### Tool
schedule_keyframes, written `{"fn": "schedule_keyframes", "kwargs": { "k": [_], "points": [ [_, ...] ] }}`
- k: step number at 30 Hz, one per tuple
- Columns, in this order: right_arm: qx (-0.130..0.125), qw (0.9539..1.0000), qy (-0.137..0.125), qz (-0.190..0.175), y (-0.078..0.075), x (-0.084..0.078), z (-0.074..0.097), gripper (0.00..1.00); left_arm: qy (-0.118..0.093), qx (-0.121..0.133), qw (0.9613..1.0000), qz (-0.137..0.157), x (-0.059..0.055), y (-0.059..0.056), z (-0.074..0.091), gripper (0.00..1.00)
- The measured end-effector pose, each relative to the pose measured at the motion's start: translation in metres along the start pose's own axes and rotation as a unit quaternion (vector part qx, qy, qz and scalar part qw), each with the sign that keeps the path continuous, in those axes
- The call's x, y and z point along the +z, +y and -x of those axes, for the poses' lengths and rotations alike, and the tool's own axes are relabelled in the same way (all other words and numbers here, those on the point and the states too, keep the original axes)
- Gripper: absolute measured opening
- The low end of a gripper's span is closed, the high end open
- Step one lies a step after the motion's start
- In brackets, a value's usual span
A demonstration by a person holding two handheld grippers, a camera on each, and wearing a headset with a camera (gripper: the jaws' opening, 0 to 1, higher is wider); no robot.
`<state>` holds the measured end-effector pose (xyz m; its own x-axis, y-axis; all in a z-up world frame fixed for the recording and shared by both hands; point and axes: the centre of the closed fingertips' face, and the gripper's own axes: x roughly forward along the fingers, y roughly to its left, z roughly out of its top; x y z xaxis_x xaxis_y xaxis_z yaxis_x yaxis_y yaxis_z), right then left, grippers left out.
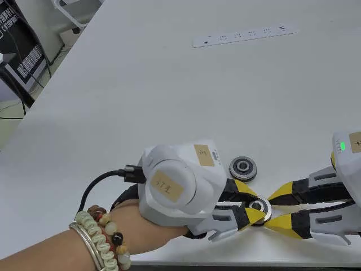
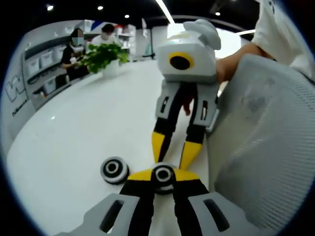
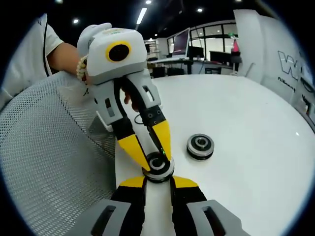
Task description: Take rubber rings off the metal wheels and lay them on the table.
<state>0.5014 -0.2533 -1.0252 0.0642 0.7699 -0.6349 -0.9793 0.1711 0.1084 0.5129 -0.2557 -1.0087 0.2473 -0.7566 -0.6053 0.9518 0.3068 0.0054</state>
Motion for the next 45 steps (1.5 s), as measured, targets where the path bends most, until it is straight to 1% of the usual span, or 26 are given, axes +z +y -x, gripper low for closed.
{"fn": "schedule_keyframes", "kwargs": {
  "k": [3, 5, 6, 7, 10, 12, 16, 17, 19, 21, 23, 24, 26, 29, 31, 35, 39, 42, 45],
  "points": [
    [-0.003, 1.0000, 0.002, 0.000, 0.000, -0.002, 0.001, 0.12, -0.001, 0.000, 1.0000, 0.001, 0.000, 0.000, 0.000, 0.15],
    [-0.007, 0.9999, 0.008, 0.005, -0.002, -0.004, 0.002, 0.07, -0.001, 0.000, 1.0000, 0.001, 0.000, 0.000, 0.001, 0.15],
    [-0.007, 1.0000, 0.006, 0.003, -0.002, -0.003, 0.002, 0.05, -0.001, 0.000, 1.0000, 0.002, 0.000, 0.000, 0.001, 0.15],
    [-0.007, 1.0000, 0.006, -0.003, -0.002, -0.004, 0.002, 0.04, -0.001, 0.001, 1.0000, 0.002, 0.000, 0.000, 0.001, 0.15],
    [-0.011, 0.9999, 0.006, -0.002, -0.004, -0.004, 0.003, 0.01, -0.001, 0.001, 1.0000, 0.003, 0.000, 0.000, 0.001, 0.15],
    [-0.021, 0.9997, 0.008, -0.007, -0.007, -0.005, 0.003, 0.00, -0.002, 0.001, 1.0000, 0.003, 0.000, 0.000, 0.001, 0.15],
    [-0.021, 0.9994, 0.003, -0.028, -0.007, -0.005, 0.004, 0.00, -0.001, 0.002, 1.0000, -0.001, 0.000, 0.000, 0.001, 0.15],
    [-0.018, 0.9987, 0.000, -0.048, -0.007, -0.005, 0.004, 0.00, -0.001, 0.002, 1.0000, -0.002, 0.000, 0.000, 0.001, 0.15],
    [-0.013, 0.9969, -0.009, -0.077, -0.007, -0.004, 0.004, 0.00, -0.001, 0.002, 1.0000, 0.000, 0.000, 0.000, 0.001, 0.15],
    [-0.009, 0.9934, -0.021, -0.113, -0.009, -0.004, 0.005, 0.00, -0.001, 0.002, 1.0000, 0.000, 0.000, 0.000, 0.001, 0.15],
    [-0.003, 0.9876, -0.034, -0.153, -0.011, -0.003, 0.007, 0.00, -0.001, 0.002, 1.0000, 0.000, 0.000, 0.000, 0.001, 0.15],
    [-0.001, 0.9838, -0.041, -0.175, -0.012, -0.003, 0.007, 0.00, -0.001, 0.002, 1.0000, 0.000, 0.000, 0.000, 0.001, 0.15],
    [0.006, 0.9786, -0.050, -0.200, -0.012, -0.003, 0.008, 0.00, -0.001, 0.001, 1.0000, -0.001, 0.000, 0.000, 0.002, 0.15],
    [0.010, 0.9753, -0.054, -0.214, -0.012, -0.003, 0.008, 0.00, 0.000, 0.001, 1.0000, -0.002, 0.000, 0.000, 0.002, 0.15],
    [0.015, 0.9700, -0.061, -0.235, -0.012, -0.002, 0.009, 0.00, 0.000, 0.001, 1.0000, -0.003, 0.000, 0.000, 0.002, 0.14],
    [0.030, 0.9563, -0.082, -0.279, -0.011, -0.001, 0.008, 0.00, -0.003, 0.001, 1.0000, -0.004, -0.001, 0.000, 0.002, 0.14],
    [0.046, 0.9375, -0.105, -0.328, -0.012, 0.001, 0.009, 0.00, -0.009, -0.001, 1.0000, 0.001, -0.001, 0.001, 0.002, 0.14],
    [0.049, 0.9324, -0.111, -0.340, -0.014, 0.000, 0.008, 0.00, -0.010, 0.000, 0.9999, 0.006, -0.001, 0.001, 0.002, 0.14],
    [0.053, 0.9254, -0.119, -0.356, -0.014, 0.002, 0.010, 0.00, -0.012, 0.002, 0.9999, 0.008, -0.001, 0.001, 0.002, 0.14]
  ]
}}
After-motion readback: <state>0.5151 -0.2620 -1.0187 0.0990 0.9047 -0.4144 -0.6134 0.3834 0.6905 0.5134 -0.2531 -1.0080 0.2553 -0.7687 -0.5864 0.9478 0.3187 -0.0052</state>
